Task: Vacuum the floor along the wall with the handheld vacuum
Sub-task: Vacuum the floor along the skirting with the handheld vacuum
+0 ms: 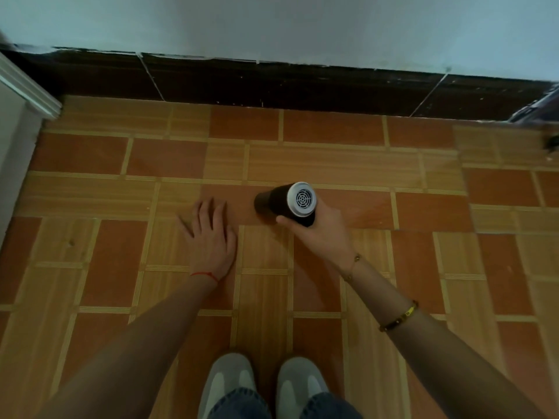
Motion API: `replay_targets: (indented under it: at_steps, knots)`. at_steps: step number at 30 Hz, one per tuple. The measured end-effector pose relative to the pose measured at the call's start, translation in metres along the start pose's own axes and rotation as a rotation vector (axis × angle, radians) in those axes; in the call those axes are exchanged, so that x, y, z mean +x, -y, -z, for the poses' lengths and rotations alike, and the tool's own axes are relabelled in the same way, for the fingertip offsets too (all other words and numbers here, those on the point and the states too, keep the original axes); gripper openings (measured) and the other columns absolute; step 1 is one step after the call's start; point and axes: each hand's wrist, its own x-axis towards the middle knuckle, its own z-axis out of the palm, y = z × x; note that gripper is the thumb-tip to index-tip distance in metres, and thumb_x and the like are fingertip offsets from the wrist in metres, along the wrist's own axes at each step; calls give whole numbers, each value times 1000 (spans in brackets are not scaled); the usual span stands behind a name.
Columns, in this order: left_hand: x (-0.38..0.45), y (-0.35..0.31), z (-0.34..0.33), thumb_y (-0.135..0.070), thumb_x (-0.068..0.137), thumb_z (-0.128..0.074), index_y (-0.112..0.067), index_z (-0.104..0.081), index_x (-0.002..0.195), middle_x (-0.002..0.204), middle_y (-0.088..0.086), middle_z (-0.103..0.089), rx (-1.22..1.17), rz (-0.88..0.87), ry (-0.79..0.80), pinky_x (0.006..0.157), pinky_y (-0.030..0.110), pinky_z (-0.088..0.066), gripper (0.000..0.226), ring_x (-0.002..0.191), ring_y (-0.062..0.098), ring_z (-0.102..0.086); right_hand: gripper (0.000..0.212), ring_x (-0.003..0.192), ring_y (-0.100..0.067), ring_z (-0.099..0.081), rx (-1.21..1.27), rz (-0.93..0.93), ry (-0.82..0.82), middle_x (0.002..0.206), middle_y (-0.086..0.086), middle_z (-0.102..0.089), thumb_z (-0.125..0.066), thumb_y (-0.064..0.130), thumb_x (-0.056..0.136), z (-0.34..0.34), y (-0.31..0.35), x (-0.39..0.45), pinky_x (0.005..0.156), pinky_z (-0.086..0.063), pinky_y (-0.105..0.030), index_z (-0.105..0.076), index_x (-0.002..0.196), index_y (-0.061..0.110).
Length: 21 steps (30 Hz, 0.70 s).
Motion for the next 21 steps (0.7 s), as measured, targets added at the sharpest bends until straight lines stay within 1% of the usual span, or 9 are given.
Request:
replay_targets:
  at_steps: [3,7,10,12,14,16,18,21]
  knots:
    - [-1,0,2,-41,96,-28,-19,-35,149,158,13,-32,11,-3,-3,119,67,-2,58,150,32,-20,67,101,2,-58,25,-19,-77,111,14,-65,-75,49,76,5,-4,2,73,-41,0,-53,131,21]
    - [-2,0,2,-40,94,-31,-18,-38,148,156,13,-35,5,-11,-22,119,66,-2,58,149,32,-22,67,102,3,-58,42,-38,-169,114,12,-67,-76,48,77,10,-8,4,75,-42,-1,-52,133,21]
    - [-1,1,2,-40,94,-31,-19,-37,148,156,12,-34,9,-9,-23,119,67,-3,59,149,32,-22,65,100,5,-56,57,-39,-150,110,19,-63,-76,47,77,9,-7,2,76,-42,-3,-52,132,23]
    - [-1,1,2,-41,94,-30,-20,-36,149,156,12,-33,11,-8,-16,119,67,-3,59,149,32,-22,63,101,5,-56,81,-41,-97,106,22,-60,-76,47,76,8,-6,-2,78,-42,-4,-52,131,25]
    - [-1,1,2,-41,94,-30,-20,-36,149,157,12,-32,3,-8,-12,119,67,-3,59,149,31,-21,61,100,5,-57,93,-38,-29,104,24,-60,-76,47,76,6,-5,-7,82,-46,-9,-53,129,26]
    - [-2,2,2,-41,95,-30,-20,-36,149,157,11,-31,0,-8,-10,119,66,-2,58,149,32,-21,58,100,1,-61,78,-25,6,103,21,-63,-76,49,76,5,-6,-12,85,-52,-20,-55,126,27]
    - [-2,2,2,-42,95,-30,-20,-36,149,157,11,-31,1,-9,-7,119,67,-2,59,149,32,-22,57,101,-2,-62,50,-3,-16,105,18,-66,-76,49,76,6,-8,-17,86,-54,-26,-56,124,26]
    - [-2,1,2,-41,95,-31,-19,-37,148,157,11,-32,-1,-6,-15,119,66,-3,58,148,33,-23,62,103,-6,-64,-8,1,-104,110,13,-68,-74,51,76,12,-13,-21,85,-55,-29,-54,129,25]
